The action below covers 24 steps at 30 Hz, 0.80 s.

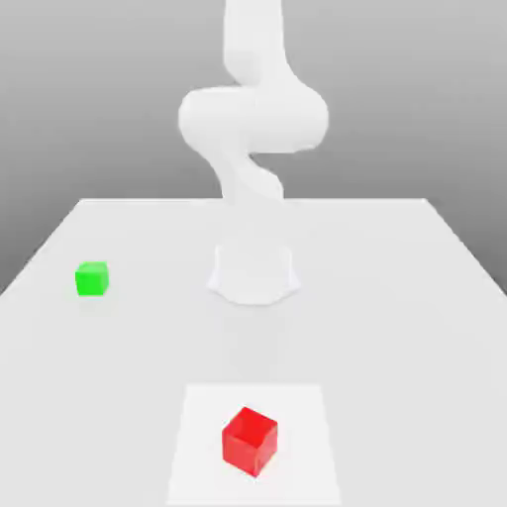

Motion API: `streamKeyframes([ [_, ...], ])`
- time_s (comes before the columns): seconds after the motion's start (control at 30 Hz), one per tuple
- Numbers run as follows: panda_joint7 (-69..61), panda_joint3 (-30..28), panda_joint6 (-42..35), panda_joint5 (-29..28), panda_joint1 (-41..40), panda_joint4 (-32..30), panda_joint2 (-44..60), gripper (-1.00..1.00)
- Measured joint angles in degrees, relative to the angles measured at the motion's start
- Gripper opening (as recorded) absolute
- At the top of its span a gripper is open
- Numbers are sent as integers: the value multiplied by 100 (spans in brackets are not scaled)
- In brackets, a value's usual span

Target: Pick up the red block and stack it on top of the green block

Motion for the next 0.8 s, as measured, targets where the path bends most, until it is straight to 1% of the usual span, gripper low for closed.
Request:
streamKeyframes([
  [0.23,1037,385,713,-174,-421,-536,1493,0],
  [0.4,1772,554,1209,-312,-622,-910,2536,0],
  [0.57,2454,610,1707,-378,-713,-1284,3573,0],
  [0.7,2879,613,2111,-261,-714,-1586,4387,0],
  [0.8,3079,556,2536,-297,-667,-1632,4998,0],
])
